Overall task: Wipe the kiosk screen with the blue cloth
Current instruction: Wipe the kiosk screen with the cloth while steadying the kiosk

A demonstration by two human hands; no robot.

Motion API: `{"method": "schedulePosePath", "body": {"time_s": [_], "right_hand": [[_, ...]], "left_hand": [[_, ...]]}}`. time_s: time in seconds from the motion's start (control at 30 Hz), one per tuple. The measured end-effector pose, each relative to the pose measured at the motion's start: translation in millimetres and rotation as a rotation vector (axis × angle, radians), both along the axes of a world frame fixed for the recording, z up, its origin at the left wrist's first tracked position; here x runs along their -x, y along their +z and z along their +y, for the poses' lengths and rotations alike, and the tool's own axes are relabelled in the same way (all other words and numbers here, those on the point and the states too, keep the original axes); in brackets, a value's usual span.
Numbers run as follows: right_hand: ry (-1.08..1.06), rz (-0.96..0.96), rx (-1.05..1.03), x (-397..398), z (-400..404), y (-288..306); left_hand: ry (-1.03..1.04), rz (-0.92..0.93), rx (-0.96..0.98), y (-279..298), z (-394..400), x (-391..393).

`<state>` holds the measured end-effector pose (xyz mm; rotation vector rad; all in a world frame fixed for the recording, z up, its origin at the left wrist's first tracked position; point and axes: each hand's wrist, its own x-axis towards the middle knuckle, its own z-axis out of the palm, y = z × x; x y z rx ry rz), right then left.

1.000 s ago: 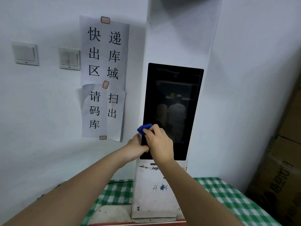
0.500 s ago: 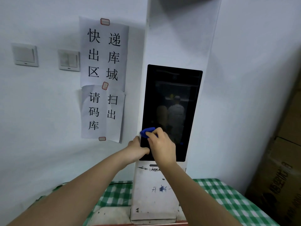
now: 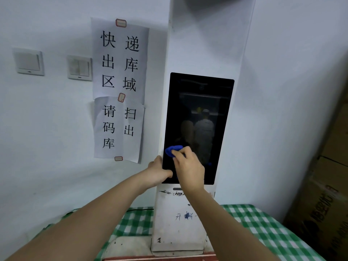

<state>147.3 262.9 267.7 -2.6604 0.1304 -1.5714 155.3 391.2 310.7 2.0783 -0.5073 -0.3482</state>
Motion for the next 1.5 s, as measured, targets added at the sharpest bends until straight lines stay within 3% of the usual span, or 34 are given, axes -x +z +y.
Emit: {"method": "schedulePosePath", "body": {"time_s": [0.13, 0.33, 0.43, 0.6, 0.67, 0.83, 1.03, 1.1, 1.3, 1.5], "right_hand": [[0.032, 0.076, 0.111, 4.2, -6.9, -1.3], [-0.025, -0.156, -0.245, 7.9, -13.5, 13.0], [-0.023, -0.107, -0.173, 2.7, -3.1, 3.7], [0.036, 0.115, 0.16, 3.1, 3.5, -16.5], [0.014, 0.089, 0.181, 3.9, -1.8, -11.9], [-0.02, -0.148, -0.181, 2.1, -2.0, 8.0], [0.018, 0.11, 0.187, 1.4, 2.6, -17.3], [-0.002, 0.113, 0.221, 2.6, -5.1, -9.7], [-0.046, -0.106, -0.134, 10.6, -20.0, -1.9], [0.012, 0.138, 0.353, 17.5, -31.5, -10.4]], "left_hand": [[-0.01, 0.005, 0.008, -1.7, 0.1, 1.2], [-0.016, 0.028, 0.019, -4.5, -0.1, -0.4], [-0.015, 0.056, 0.031, -7.6, -0.3, -2.4], [-0.035, 0.061, 0.036, -8.4, -1.2, -1.4], [-0.039, 0.062, 0.025, -8.0, -0.2, -0.9], [-0.05, 0.069, -0.004, -5.7, 3.5, -2.5], [-0.078, 0.033, -0.017, -7.0, 6.6, -1.8], [-0.081, 0.04, -0.024, -8.4, 7.7, -3.6], [-0.023, 0.05, -0.038, -10.8, -1.1, -4.5], [0.026, 0.032, -0.083, -12.7, -11.7, 1.3]]}}
